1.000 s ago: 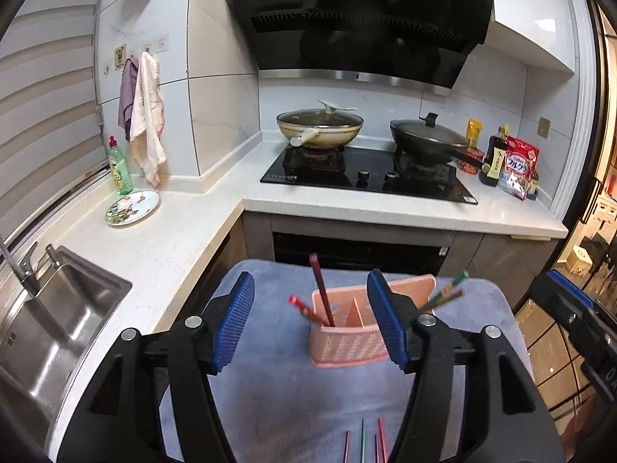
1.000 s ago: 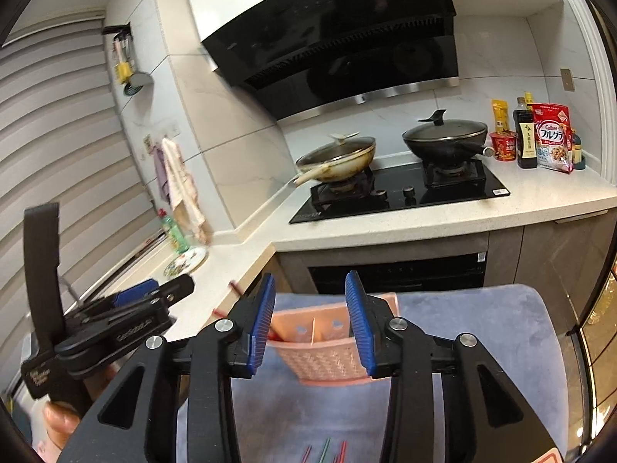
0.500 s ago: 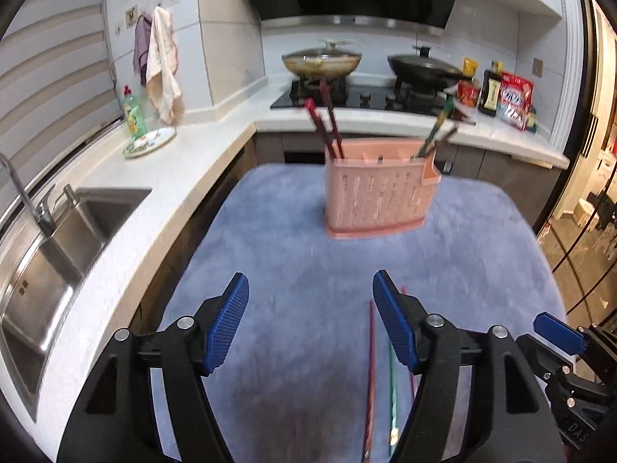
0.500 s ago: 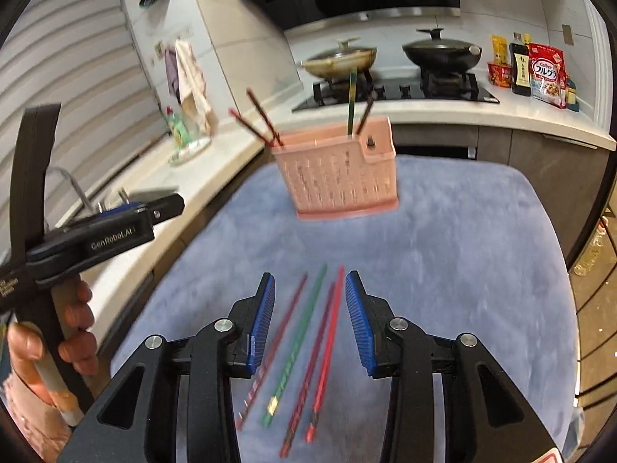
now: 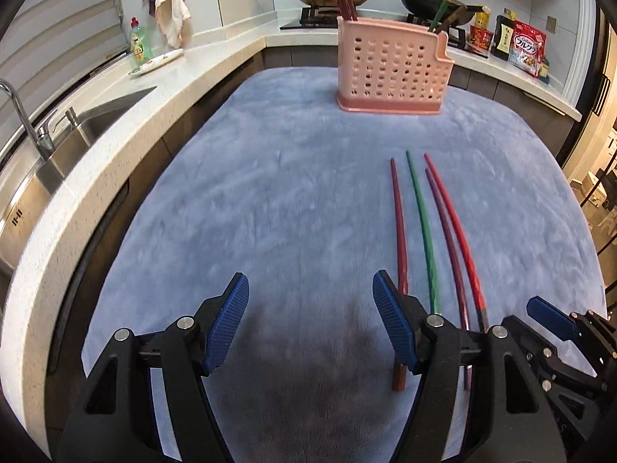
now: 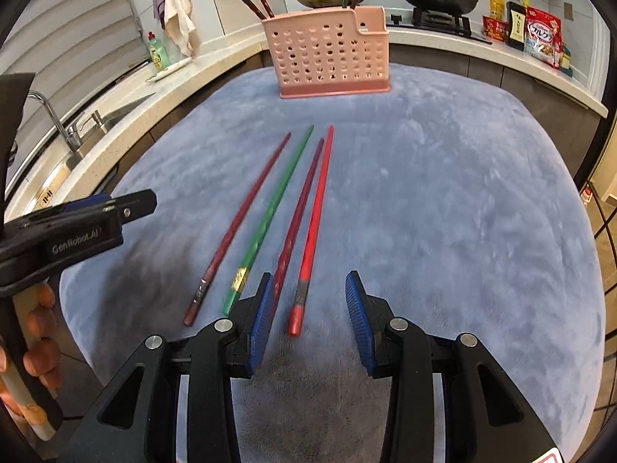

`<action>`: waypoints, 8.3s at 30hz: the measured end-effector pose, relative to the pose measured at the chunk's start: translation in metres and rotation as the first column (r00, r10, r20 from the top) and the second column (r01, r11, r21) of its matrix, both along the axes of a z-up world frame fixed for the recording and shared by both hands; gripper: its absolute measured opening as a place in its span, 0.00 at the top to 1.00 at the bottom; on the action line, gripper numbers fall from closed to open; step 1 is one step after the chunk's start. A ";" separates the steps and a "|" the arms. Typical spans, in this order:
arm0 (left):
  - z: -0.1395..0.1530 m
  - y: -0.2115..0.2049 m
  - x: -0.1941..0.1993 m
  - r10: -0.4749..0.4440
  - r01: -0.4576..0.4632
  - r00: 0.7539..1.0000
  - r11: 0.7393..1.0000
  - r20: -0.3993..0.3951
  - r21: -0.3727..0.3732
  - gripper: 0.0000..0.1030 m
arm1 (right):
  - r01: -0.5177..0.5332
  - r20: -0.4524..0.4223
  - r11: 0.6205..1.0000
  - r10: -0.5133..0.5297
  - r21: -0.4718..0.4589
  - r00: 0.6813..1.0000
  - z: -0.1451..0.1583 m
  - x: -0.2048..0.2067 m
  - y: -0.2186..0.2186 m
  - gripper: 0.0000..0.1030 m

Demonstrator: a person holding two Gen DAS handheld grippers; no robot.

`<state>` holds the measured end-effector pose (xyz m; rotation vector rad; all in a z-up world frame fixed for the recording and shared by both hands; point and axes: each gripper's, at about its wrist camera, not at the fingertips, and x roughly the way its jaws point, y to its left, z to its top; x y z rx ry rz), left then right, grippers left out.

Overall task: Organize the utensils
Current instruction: 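Move both open tools back to the chopsticks on the blanket, then grasp a bright red chopstick with the right tool while the left tool grasps a dark red one, then lift both chopsticks and carry them above the pink holder with both tools, then open both tools to drop the chopsticks into the pink holder, then move both open tools back to the last two chopsticks, then grasp the dark red chopstick with the right tool while the left tool grasps the green one, then lift both chopsticks and carry them above the pink holder with both tools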

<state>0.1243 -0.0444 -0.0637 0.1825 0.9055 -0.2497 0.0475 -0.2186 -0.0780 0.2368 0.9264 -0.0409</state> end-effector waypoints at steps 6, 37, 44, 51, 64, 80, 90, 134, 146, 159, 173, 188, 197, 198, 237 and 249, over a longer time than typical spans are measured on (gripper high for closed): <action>-0.015 0.003 -0.008 -0.002 0.002 0.999 1.000 -0.035 -0.003 0.38 | 0.005 -0.033 1.000 -0.005 -0.005 0.999 -0.016 0.005 0.002 0.76; -0.042 -0.015 -0.026 -0.067 0.066 0.991 0.998 -0.113 -0.011 0.38 | 0.027 -0.055 1.000 -0.027 -0.003 0.998 -0.027 0.005 -0.003 0.93; -0.054 -0.023 -0.032 -0.098 0.097 0.985 0.995 -0.142 -0.014 0.39 | 0.035 -0.056 0.999 -0.035 0.008 0.998 -0.028 0.000 -0.008 0.93; -0.057 -0.025 -0.032 -0.100 0.101 0.988 0.995 -0.121 -0.001 0.41 | 0.036 -0.055 0.999 -0.035 0.010 0.998 -0.029 -0.001 -0.008 0.93; -0.050 -0.019 -0.026 -0.118 0.111 0.981 0.992 -0.156 -0.053 0.90 | 0.036 -0.052 0.999 -0.035 0.016 0.998 -0.025 -0.006 -0.009 0.93; 0.033 -0.001 -0.012 -0.083 0.068 0.992 0.985 -0.090 -0.160 0.92 | 0.068 0.167 0.996 -0.077 0.060 0.983 0.083 -0.022 -0.038 0.93; 0.104 -0.015 0.043 -0.068 0.073 0.997 0.980 0.033 -0.186 0.93 | 0.087 0.306 0.992 -0.112 0.095 0.945 0.156 0.031 -0.078 0.93; 0.214 -0.111 0.252 -0.008 0.086 0.957 0.963 0.289 -0.257 0.93 | 0.159 0.454 0.984 -0.181 0.087 0.873 0.225 0.278 -0.134 0.93; 0.222 -0.097 0.229 0.010 0.075 0.955 0.959 0.297 -0.272 0.63 | 0.128 0.474 0.989 -0.145 0.070 0.869 0.238 0.255 -0.126 0.77; 0.198 -0.056 0.133 -0.021 0.082 0.956 0.977 0.293 -0.196 0.42 | 0.027 0.419 0.999 -0.043 0.044 0.907 0.219 0.134 -0.092 0.60; 0.062 -0.009 0.019 -0.055 0.065 0.988 0.995 0.142 -0.071 0.42 | -0.039 0.115 0.999 0.037 0.018 0.993 0.058 0.014 -0.014 0.60; -0.014 0.023 -0.022 0.008 -0.010 0.999 0.999 -0.043 -0.040 0.42 | -0.040 0.011 0.998 0.040 -0.045 0.999 -0.016 -0.016 0.034 0.62; -0.025 0.025 -0.029 0.009 -0.012 0.997 0.999 -0.071 -0.038 0.42 | -0.019 -0.004 0.998 0.018 -0.055 1.000 -0.028 -0.017 0.030 0.89; -0.025 0.022 -0.030 0.002 -0.005 0.997 0.999 -0.073 -0.041 0.42 | -0.016 -0.004 0.999 0.015 -0.051 1.000 -0.027 -0.017 0.029 0.93; -0.050 -0.053 -0.022 -0.133 0.118 0.973 0.989 -0.188 -0.089 0.90 | 0.133 -0.015 0.990 -0.132 0.055 0.991 -0.032 -0.048 -0.035 0.93; -0.031 -0.049 -0.033 -0.158 0.142 0.969 0.986 -0.192 -0.092 0.92 | 0.120 0.016 0.990 -0.122 0.073 0.992 -0.008 -0.054 -0.034 0.93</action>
